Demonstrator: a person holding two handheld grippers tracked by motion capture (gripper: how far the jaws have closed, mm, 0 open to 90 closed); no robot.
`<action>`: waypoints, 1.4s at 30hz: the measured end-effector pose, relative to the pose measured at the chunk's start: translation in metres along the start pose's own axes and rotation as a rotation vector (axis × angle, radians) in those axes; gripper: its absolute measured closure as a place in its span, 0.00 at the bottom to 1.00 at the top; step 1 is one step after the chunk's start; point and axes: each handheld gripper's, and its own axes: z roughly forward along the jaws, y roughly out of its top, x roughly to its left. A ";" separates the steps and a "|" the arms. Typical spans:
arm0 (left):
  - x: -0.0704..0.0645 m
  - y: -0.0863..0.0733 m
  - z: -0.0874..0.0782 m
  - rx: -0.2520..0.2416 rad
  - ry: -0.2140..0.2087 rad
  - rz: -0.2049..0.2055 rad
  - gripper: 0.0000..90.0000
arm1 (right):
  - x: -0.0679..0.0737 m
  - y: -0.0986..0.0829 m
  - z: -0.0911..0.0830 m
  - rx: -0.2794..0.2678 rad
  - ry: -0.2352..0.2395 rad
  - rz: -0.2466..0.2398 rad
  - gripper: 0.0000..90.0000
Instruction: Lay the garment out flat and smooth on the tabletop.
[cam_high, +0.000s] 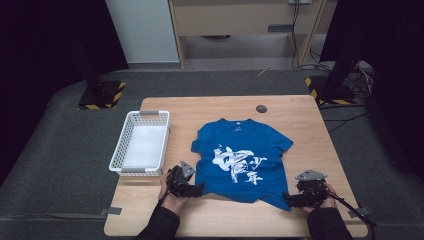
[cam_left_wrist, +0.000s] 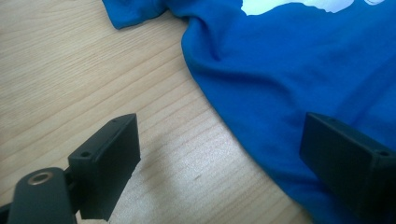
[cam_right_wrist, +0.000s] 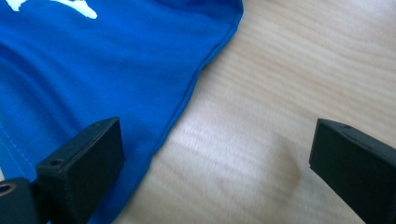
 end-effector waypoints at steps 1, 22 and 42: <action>0.000 -0.001 -0.001 -0.002 -0.004 0.003 0.13 | 0.000 -0.002 -0.002 0.004 0.005 0.003 0.04; -0.013 -0.015 -0.022 0.080 -0.106 0.043 0.11 | 0.001 -0.021 -0.018 0.036 0.078 -0.006 0.04; 0.007 -0.013 -0.037 -0.035 -0.133 -0.052 0.08 | 0.002 -0.008 -0.022 -0.049 0.100 -0.031 0.04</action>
